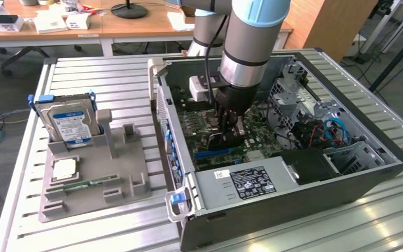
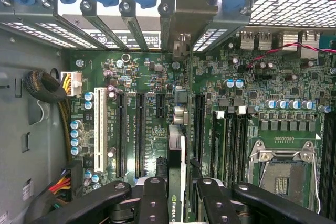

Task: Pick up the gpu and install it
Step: 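Insert the gpu into the slot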

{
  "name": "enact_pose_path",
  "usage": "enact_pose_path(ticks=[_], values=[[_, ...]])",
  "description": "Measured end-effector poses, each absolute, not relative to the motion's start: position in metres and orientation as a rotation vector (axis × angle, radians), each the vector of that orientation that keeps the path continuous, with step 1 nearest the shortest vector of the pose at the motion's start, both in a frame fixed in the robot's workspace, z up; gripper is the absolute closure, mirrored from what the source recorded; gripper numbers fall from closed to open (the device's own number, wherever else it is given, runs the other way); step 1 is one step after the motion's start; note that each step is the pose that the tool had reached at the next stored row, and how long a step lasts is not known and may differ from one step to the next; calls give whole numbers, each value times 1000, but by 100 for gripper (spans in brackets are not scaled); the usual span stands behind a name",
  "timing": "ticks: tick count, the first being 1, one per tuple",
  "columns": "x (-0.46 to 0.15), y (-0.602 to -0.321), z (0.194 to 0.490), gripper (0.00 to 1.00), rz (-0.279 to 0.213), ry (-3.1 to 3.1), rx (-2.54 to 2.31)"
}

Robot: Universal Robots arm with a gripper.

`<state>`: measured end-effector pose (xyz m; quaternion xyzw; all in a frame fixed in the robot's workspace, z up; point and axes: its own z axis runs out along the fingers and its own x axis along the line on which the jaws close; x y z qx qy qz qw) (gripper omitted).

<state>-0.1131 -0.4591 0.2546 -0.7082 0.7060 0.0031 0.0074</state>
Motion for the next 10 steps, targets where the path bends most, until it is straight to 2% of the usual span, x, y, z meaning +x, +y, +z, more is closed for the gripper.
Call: enact_pose_path(ticks=[10], values=[[-113,-459,253,74,10,2207,-2214]])
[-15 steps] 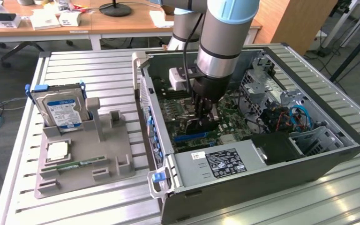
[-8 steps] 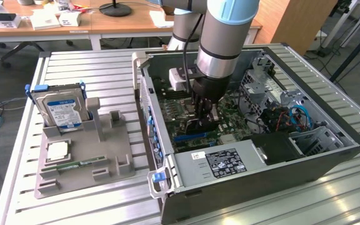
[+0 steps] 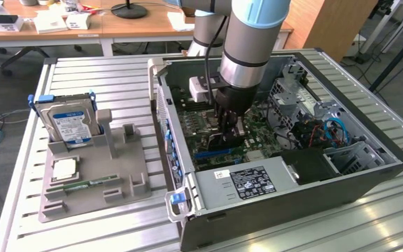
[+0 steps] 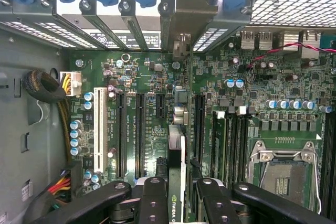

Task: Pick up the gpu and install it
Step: 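Insert the gpu into the slot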

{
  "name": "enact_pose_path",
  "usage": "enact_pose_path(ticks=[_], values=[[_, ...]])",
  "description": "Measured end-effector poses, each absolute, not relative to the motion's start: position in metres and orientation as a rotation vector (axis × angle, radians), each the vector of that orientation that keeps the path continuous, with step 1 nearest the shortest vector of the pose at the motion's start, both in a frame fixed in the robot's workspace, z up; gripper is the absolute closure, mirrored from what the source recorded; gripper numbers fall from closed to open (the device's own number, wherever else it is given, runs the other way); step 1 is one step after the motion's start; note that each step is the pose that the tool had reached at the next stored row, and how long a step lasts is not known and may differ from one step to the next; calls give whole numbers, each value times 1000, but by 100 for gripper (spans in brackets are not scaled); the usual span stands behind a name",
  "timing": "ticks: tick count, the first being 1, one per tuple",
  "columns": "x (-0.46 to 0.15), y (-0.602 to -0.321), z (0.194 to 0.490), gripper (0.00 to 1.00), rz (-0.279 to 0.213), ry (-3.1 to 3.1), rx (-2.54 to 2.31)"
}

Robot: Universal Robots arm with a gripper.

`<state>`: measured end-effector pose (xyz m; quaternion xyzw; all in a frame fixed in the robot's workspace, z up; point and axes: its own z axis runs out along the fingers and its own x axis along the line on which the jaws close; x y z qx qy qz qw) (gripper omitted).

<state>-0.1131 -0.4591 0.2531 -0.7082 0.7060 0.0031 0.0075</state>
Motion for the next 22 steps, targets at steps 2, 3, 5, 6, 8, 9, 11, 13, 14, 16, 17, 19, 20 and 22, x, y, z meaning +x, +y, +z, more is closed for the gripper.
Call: enact_pose_path(ticks=[2,3,5,6,8,9,11,13,14,16,17,19,20,22], values=[[-113,-459,253,74,10,2207,-2215],[-113,-459,253,74,10,2208,-2215],[-113,-459,253,74,10,2207,-2215],[-113,-459,253,74,10,2207,-2215],[-113,-459,252,74,10,2207,-2214],[-113,-459,252,74,10,2207,-2215],[-113,-459,252,74,10,2207,-2215],[-113,-459,252,74,10,2207,-2214],[-113,-459,251,74,10,2207,-2214],[-113,-459,251,74,10,2208,-2215],[-113,-459,251,74,10,2207,-2215],[-113,-459,251,74,10,2207,-2214],[-113,-459,251,74,10,2207,-2214],[-113,-459,250,74,10,2207,-2214]])
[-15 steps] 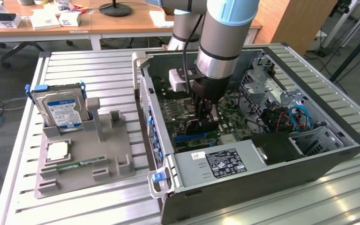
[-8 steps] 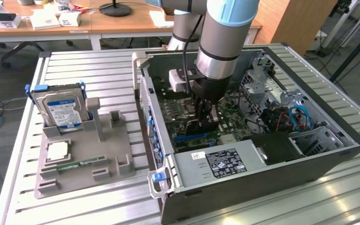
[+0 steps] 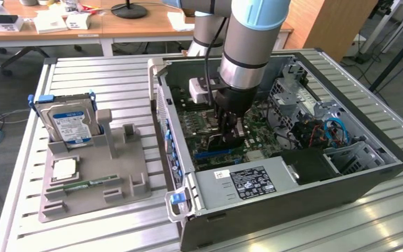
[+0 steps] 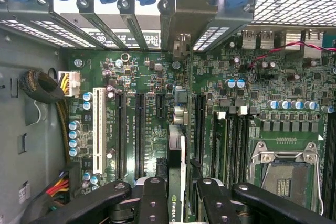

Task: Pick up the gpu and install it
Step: 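Insert the gpu into the slot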

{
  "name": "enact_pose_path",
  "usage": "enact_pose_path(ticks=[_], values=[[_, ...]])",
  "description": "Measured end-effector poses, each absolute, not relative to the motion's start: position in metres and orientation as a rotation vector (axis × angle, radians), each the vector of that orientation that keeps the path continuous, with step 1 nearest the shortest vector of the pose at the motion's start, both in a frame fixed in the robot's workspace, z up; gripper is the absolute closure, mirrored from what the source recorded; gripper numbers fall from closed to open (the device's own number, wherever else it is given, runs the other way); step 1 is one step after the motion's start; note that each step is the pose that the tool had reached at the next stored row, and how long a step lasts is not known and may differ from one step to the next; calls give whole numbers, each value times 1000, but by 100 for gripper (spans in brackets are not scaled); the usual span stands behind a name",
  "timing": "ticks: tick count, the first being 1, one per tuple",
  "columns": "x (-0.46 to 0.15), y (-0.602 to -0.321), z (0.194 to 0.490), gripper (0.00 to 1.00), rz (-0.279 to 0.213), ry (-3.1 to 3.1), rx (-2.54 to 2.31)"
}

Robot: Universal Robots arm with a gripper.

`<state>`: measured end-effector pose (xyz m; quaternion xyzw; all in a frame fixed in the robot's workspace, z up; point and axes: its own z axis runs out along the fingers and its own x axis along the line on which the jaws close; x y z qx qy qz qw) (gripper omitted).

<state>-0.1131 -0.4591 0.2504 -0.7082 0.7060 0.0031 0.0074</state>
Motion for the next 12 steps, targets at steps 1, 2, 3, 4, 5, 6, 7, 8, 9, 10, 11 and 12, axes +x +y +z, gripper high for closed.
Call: enact_pose_path(ticks=[1,2,3,4,5,6,7,8,9,10,11,12], values=[[-113,-459,250,74,10,2207,-2214],[-113,-459,250,74,10,2207,-2215],[-113,-459,250,74,10,2207,-2215],[-113,-459,250,74,10,2207,-2215],[-113,-459,250,74,10,2207,-2214],[-113,-459,250,74,10,2207,-2214],[-113,-459,250,74,10,2207,-2214],[-113,-459,250,74,10,2207,-2214],[-113,-459,250,74,10,2207,-2215],[-113,-459,250,74,10,2207,-2214],[-113,-459,250,74,10,2207,-2214],[-113,-459,250,74,10,2208,-2215]])
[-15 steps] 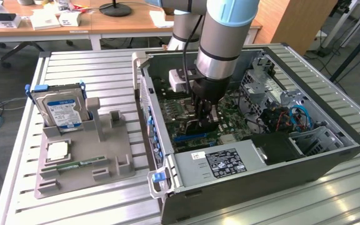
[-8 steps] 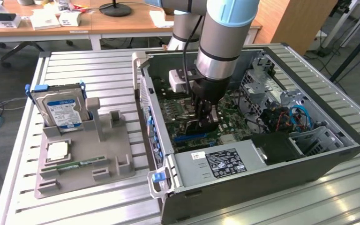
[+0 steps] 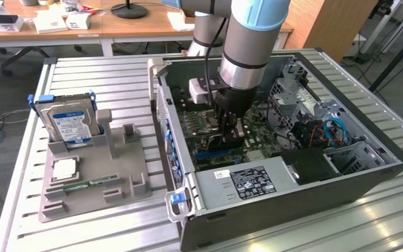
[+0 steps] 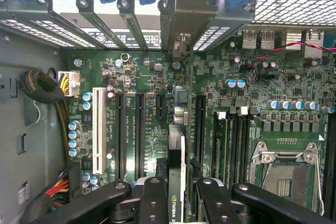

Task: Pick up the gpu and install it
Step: 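Insert the gpu into the slot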

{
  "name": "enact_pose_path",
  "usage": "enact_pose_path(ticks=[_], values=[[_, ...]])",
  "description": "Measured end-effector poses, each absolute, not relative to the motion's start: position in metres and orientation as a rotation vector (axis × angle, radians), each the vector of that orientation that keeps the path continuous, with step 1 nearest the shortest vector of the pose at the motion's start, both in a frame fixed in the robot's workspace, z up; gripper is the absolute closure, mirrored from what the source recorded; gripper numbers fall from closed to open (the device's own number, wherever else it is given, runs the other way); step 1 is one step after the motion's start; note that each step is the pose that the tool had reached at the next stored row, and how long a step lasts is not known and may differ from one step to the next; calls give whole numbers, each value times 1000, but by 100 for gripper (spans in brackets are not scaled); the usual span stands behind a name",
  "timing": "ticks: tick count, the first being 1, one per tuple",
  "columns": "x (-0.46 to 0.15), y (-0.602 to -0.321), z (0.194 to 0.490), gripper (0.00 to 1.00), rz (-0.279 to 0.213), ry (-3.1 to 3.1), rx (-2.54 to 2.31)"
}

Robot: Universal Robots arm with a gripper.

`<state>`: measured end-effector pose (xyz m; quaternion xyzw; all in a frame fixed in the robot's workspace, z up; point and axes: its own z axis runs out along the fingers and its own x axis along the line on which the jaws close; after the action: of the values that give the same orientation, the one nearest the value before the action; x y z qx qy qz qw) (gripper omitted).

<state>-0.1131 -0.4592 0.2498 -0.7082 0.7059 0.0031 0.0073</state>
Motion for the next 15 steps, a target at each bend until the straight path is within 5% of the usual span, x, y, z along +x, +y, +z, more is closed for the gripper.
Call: enact_pose_path(ticks=[15], values=[[-113,-459,249,74,10,2207,-2215]])
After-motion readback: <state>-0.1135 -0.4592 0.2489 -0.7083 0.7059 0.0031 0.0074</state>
